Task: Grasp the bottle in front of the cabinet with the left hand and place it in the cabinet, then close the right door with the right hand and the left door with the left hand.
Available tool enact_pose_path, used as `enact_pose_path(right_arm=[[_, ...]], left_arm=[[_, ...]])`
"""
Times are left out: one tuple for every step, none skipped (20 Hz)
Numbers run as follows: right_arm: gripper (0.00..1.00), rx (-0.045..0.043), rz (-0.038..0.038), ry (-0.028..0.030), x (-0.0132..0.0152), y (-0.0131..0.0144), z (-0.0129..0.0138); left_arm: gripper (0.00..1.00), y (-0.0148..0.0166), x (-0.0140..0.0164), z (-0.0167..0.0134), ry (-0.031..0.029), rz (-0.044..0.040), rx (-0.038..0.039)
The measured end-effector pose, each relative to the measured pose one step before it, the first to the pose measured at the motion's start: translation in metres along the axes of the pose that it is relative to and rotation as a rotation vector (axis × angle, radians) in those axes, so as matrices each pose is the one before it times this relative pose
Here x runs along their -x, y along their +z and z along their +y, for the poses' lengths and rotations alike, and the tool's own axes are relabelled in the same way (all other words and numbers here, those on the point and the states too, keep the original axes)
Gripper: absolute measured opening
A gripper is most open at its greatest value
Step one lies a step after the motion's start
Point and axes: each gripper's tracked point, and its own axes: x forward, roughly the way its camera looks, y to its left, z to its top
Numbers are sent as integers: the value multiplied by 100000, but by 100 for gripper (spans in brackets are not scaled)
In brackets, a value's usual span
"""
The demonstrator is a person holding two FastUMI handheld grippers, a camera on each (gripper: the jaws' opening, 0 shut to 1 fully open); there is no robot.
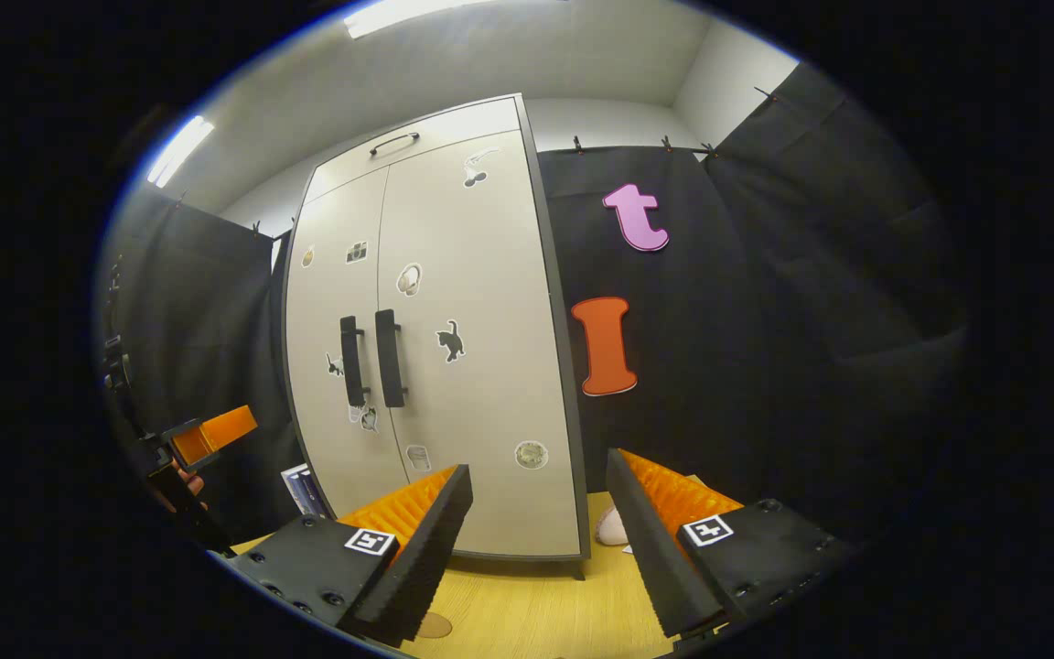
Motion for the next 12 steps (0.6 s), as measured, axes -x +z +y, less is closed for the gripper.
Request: enact_pose_path(right_arm=[[98, -119, -129, 464, 227, -130, 192], [98, -455, -157, 626, 41, -208, 253], [98, -459, 302, 641, 196, -321, 253], [98, -182, 1103, 413, 144, -469, 193], [98, 54, 1237, 151, 288, -455, 69], [98, -88, 545, -169, 191, -289, -12], [98, -297, 233, -82, 282, -234, 4], [98, -488, 179, 23, 191, -230, 23], [98, -601, 136, -33, 327, -247, 12], [98, -906, -126, 177, 229, -145, 27], [98, -639, -506, 14, 410, 23, 21], [98, -317, -798, -299, 98, 106, -34]], left_arm=[[94, -122, 748, 303, 1158, -511, -1573], [94, -166, 727, 182, 944, -330, -1501], [94, -321, 699, -117, 215, 241, -1205], [94, -422, 560, -92, -18, 1140, -889], [94, -510, 607, 60, 501, 1539, -479], [94, -318, 551, 16, 515, 913, -145], [95, -62, 525, 3, 239, -113, -38], [95, 21, 408, 73, 303, -537, -354], [95, 98, 439, 337, 919, -1062, -427], [95, 250, 187, 193, 754, -1228, -233], [95, 242, 241, -8, 62, -1116, 224], [95, 186, 129, -139, -618, -477, 387]])
